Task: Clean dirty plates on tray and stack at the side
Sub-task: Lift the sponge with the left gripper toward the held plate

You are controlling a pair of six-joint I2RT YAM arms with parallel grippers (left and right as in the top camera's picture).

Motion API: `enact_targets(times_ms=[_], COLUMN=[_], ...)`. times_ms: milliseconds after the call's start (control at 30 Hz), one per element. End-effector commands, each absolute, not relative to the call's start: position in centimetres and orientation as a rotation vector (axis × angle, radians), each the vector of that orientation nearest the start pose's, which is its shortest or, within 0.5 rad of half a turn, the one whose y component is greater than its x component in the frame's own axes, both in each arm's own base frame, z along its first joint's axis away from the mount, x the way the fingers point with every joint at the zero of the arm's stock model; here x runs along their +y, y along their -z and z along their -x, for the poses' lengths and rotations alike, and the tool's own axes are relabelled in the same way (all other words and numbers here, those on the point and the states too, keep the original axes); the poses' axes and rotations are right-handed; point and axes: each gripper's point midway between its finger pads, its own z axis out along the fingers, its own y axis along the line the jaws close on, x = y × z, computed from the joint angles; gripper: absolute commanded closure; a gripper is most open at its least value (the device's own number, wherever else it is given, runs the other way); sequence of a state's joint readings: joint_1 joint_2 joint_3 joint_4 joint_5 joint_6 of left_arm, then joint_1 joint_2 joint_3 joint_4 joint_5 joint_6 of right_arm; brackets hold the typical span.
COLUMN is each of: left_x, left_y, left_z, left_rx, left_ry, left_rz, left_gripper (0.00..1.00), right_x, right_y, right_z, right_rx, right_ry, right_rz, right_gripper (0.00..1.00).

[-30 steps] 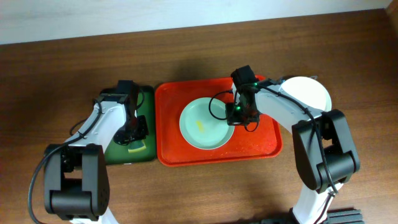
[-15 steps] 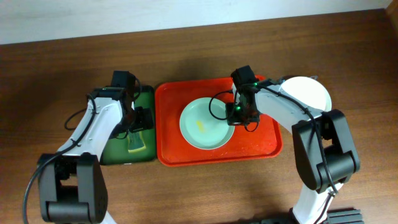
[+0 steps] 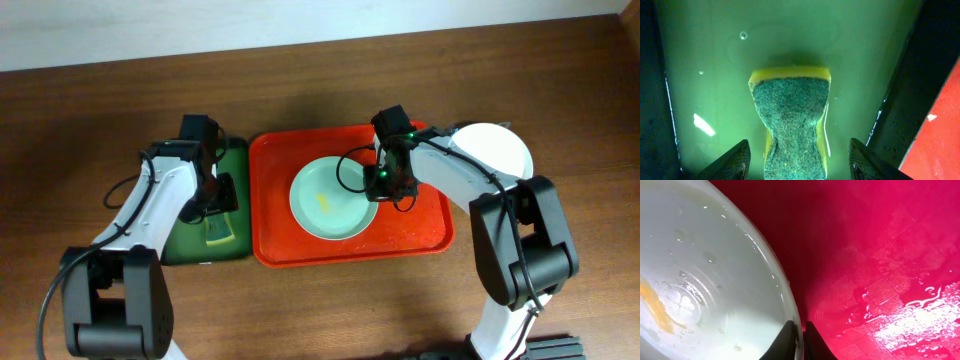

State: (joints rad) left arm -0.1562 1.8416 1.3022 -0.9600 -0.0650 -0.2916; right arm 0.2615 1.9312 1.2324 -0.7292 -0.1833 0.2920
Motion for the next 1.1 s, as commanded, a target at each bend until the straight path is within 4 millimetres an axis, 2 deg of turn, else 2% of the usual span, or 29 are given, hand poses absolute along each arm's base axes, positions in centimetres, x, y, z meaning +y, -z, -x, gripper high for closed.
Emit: enact_targets(times_ms=[0,33,67,267,367,467,600,867,933,1000,1067], left_x=[-4.32,-4.32,-4.32,-4.32,-4.32,-4.32,-4.32,-4.18,-3.77,-3.78,-3.71], left_y=[-5.95,-5.95,-5.95,-5.95,-5.95,-5.95,-5.95,-5.96,-6.02,-5.96,-5.59], left_z=[-35.26,-35.25,-35.24,-35.23,-35.23,-35.23,-35.24,-35.28,-35.46,-35.38,-34.99], left_rx=[3.009,3.009,3.010,3.010,3.010,3.010,3.010,3.007,2.995,2.996,3.002], left_ry=[-0.075,-0.076,-0.076,-0.076,-0.076,-0.076,-0.076,-0.087,-0.123,-0.122,-0.123], left_rz=[0.200,0.200,0.200,0.200,0.200,0.200,0.200,0.201,0.203,0.223,0.276], left_gripper=[0.38,0.38,0.38,0.37,0.40,0.48,0.47,0.49,0.52,0.61,0.62], right_x=[12.30,12.34,12.37,12.43,12.43,12.43,12.42,12.50,12.48,12.47,12.48], right_y=[-1.16,-1.18,-1.21,-1.27,-1.26,-1.26,-1.25,-1.39,-1.38,-1.37,-1.37], right_z=[-35.84,-35.96,-36.13,-36.44,-36.42,-36.42,-36.44,-36.49,-36.40,-36.39,-36.39], right_rx=[3.021,3.016,3.009,2.996,2.996,2.996,2.996,2.995,2.999,3.000,3.000], right_ry=[-0.310,-0.311,-0.313,-0.318,-0.317,-0.317,-0.317,-0.322,-0.321,-0.321,-0.322], right_rz=[-0.043,-0.042,-0.041,-0.040,-0.040,-0.040,-0.040,-0.040,-0.040,-0.040,-0.040], right_gripper=[0.87,0.78,0.74,0.65,0.66,0.71,0.76,0.76,0.75,0.76,0.76])
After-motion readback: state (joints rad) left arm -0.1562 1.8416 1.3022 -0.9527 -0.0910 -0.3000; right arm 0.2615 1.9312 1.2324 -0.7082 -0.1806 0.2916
